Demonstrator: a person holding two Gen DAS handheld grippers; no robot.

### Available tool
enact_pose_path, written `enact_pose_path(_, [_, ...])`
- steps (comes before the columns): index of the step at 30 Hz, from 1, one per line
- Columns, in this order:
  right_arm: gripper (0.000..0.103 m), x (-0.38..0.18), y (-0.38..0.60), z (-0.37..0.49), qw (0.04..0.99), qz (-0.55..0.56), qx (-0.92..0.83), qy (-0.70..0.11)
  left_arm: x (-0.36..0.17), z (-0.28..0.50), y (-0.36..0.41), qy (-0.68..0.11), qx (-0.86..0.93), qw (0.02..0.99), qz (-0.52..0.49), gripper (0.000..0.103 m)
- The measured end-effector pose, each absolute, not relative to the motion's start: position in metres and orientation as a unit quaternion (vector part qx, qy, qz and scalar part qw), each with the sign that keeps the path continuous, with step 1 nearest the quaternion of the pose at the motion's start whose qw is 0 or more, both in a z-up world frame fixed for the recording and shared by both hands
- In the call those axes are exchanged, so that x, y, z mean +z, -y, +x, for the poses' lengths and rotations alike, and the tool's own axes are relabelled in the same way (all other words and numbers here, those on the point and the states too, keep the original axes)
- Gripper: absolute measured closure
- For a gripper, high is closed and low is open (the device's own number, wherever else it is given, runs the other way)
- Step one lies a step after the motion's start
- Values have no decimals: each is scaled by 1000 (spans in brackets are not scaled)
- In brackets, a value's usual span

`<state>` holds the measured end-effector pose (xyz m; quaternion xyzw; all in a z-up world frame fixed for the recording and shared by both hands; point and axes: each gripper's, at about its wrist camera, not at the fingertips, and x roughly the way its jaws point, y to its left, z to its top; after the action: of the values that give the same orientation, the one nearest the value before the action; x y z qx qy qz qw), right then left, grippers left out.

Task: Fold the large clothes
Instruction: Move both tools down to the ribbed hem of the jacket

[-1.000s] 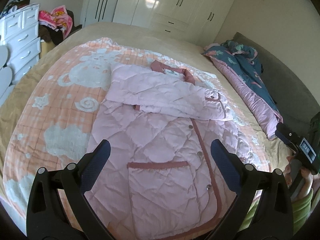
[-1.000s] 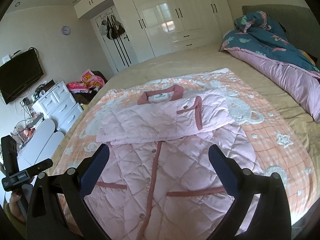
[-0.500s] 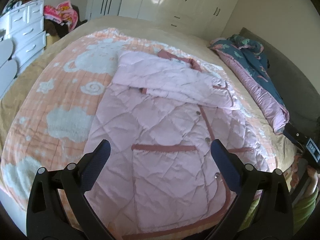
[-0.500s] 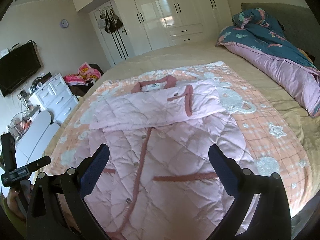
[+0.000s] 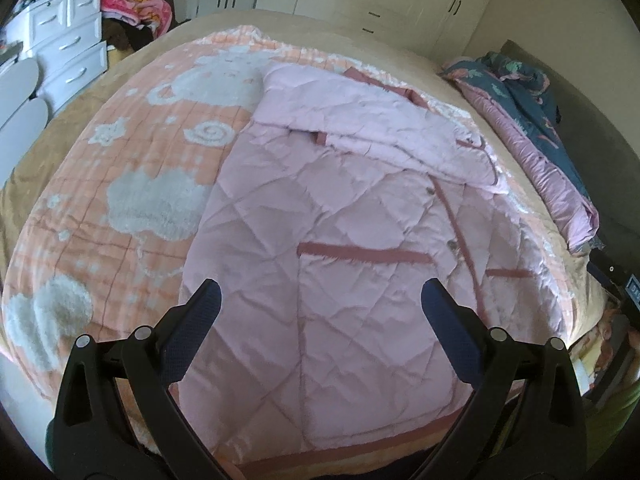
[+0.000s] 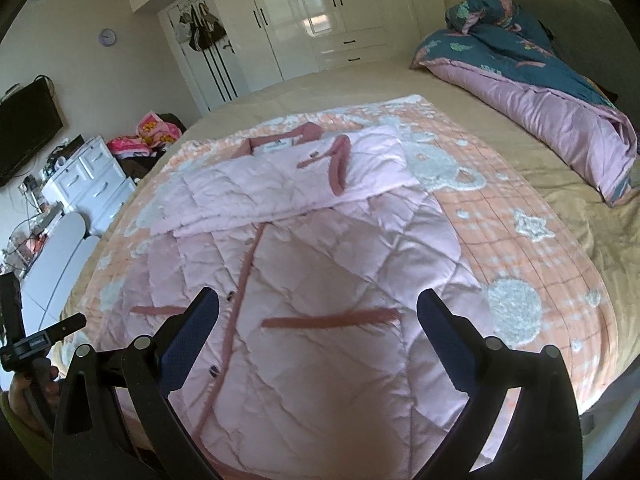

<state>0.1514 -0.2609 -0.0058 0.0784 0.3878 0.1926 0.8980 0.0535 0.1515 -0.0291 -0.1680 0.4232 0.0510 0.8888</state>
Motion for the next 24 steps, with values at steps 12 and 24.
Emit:
enact_pose_path(12, [4,-39,294,149,887,84,164,-424,-63,38,-172,-461,81,868,-167,9])
enact_pose_path(24, [4,-73,328,139,874,82,131,-461,-100,22,-174,-507,80,843,-161,9])
